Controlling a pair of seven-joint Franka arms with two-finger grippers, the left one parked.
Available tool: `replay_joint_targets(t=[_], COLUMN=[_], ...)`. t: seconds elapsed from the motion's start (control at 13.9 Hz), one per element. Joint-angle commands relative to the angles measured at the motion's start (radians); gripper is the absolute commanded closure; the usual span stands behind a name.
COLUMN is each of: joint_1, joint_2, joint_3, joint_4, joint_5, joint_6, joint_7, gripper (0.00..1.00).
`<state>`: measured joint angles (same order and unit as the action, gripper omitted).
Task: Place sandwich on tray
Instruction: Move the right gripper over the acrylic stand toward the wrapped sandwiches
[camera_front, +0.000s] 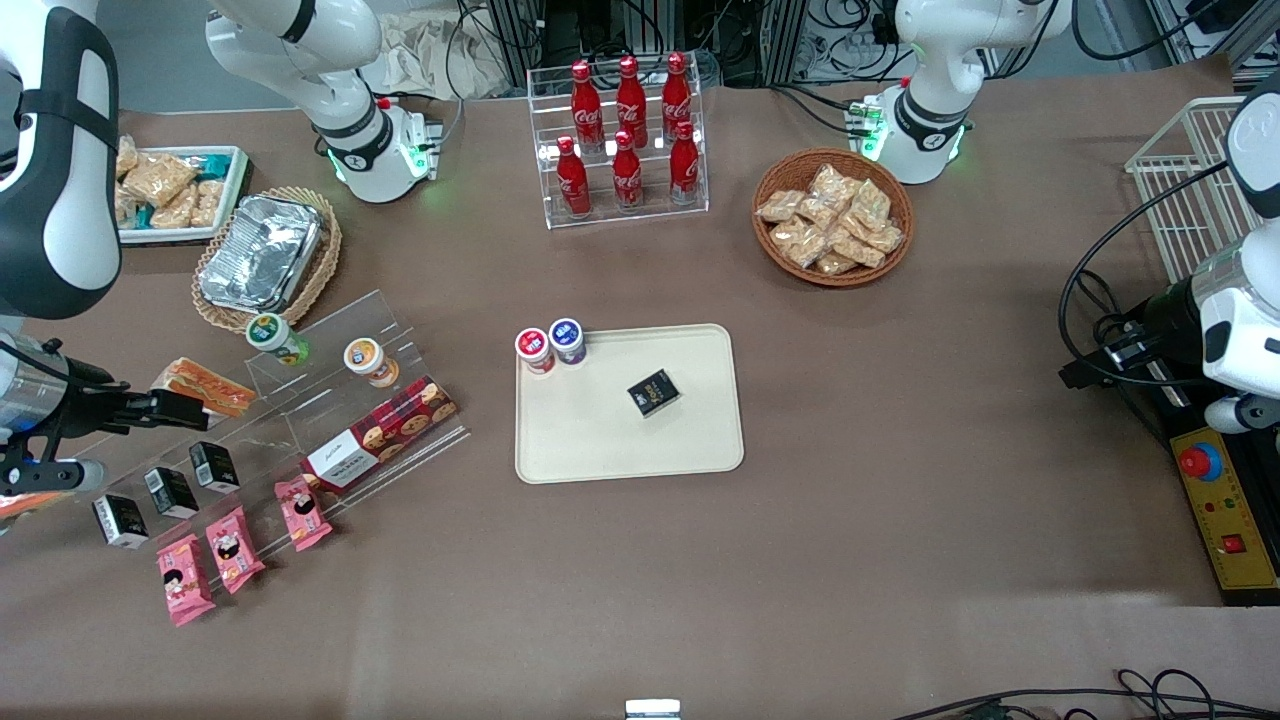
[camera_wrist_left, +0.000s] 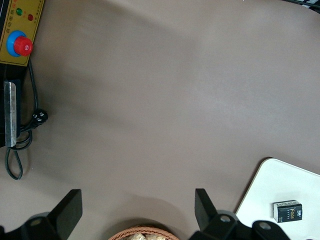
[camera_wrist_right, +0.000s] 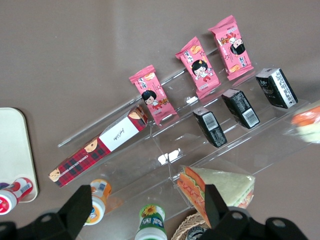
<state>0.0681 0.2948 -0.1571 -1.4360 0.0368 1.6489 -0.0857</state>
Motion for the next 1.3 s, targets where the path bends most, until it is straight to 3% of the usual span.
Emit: replay_joint_targets(t=[0.0,1.23], joint_1=[-0.004,-0.001], joint_2=[0.006,-0.002], joint_3=[-0.004,-0.002], joint_4=[0.008,0.006], joint_5=[0.023,0.022], joint_6=[0.009,0.009], joint_7=[-0.006,-0.003], gripper=[0.0,0.0])
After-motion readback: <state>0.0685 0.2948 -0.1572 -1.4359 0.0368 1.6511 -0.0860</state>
